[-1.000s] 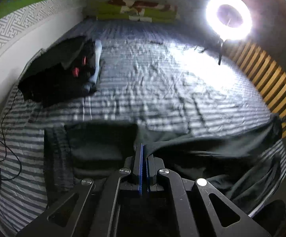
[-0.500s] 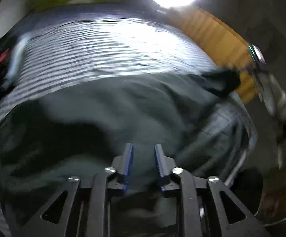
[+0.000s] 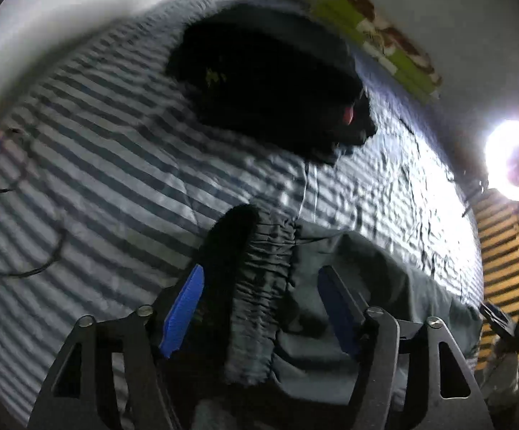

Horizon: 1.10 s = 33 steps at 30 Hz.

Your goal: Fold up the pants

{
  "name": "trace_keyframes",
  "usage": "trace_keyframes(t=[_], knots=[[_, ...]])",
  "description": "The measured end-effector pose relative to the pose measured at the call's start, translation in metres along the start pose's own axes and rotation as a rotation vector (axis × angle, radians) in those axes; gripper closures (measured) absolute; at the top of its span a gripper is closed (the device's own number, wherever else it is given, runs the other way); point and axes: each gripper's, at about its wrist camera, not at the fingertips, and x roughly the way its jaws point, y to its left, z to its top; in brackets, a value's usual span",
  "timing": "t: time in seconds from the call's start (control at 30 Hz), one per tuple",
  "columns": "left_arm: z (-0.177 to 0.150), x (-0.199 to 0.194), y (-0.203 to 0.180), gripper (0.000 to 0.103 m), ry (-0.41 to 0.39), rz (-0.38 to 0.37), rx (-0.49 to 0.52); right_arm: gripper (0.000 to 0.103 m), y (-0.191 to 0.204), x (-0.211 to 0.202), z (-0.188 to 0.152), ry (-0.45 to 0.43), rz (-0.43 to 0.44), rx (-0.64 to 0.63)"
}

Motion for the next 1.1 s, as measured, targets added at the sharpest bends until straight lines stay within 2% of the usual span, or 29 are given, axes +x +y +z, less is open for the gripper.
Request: trace_keyframes(t=[0.1, 0.27, 0.3, 0.33, 0.37, 0.47, 0.5, 0.53, 0.57, 0.6, 0.63, 0.7, 0.77, 0.83, 0.97, 1.03, 1.1], knots=[[0.000, 0.026, 0.000, 0.031, 0.042, 0.003, 0.052, 0.044, 0.042, 0.030, 0.006, 0.052, 0.058, -0.104], [0.016, 0.064, 0.001, 0.032, 0.063, 0.057, 0.074, 0.039, 0.082, 0.069, 0.014, 0.089, 0.057, -0.229], [0.017, 0.066, 0.000, 0.041, 0.043, 0.061, 0.082, 0.037, 0.083, 0.069, 0.012, 0.095, 0.057, -0.246], [0.017, 0.066, -0.001, 0.055, 0.022, 0.059, 0.091, 0.034, 0.088, 0.074, 0.013, 0.103, 0.056, -0.260], [0.015, 0.068, -0.005, 0.076, 0.018, 0.057, 0.106, 0.032, 0.092, 0.081, 0.013, 0.113, 0.050, -0.280], [0.012, 0.067, -0.008, 0.095, -0.018, 0.065, 0.135, 0.031, 0.097, 0.085, 0.015, 0.093, 0.050, -0.285], [0.011, 0.063, -0.009, 0.096, -0.038, 0.065, 0.138, 0.031, 0.097, 0.086, 0.015, 0.094, 0.062, -0.273], [0.012, 0.059, -0.009, 0.097, -0.058, 0.062, 0.137, 0.035, 0.096, 0.086, 0.014, 0.100, 0.077, -0.256], [0.011, 0.050, -0.009, 0.097, -0.090, 0.052, 0.136, 0.059, 0.097, 0.085, 0.013, 0.106, 0.111, -0.238], [0.012, 0.043, -0.008, 0.097, -0.113, 0.051, 0.140, 0.076, 0.101, 0.082, 0.011, 0.110, 0.156, -0.236], [0.009, 0.032, -0.008, 0.097, -0.143, 0.044, 0.141, 0.099, 0.107, 0.078, 0.010, 0.111, 0.144, -0.253], [0.007, 0.012, -0.009, 0.097, -0.186, 0.039, 0.148, 0.102, 0.125, 0.071, 0.007, 0.099, 0.060, -0.313], [0.004, -0.016, -0.012, 0.097, -0.253, 0.049, 0.176, 0.102, 0.136, 0.057, 0.007, 0.062, 0.038, -0.329], [0.007, -0.037, -0.013, 0.097, -0.299, 0.052, 0.186, 0.102, 0.142, 0.038, 0.014, -0.013, 0.011, -0.329], [0.031, -0.087, -0.014, 0.097, -0.397, 0.064, 0.195, 0.102, 0.150, -0.009, 0.050, -0.191, -0.057, -0.292], [0.046, -0.091, -0.017, 0.097, -0.424, 0.087, 0.199, 0.102, 0.158, -0.024, 0.073, -0.289, -0.140, -0.305], [0.062, -0.078, -0.023, 0.096, -0.414, 0.142, 0.220, 0.102, 0.164, -0.022, 0.102, -0.311, -0.187, -0.279]])
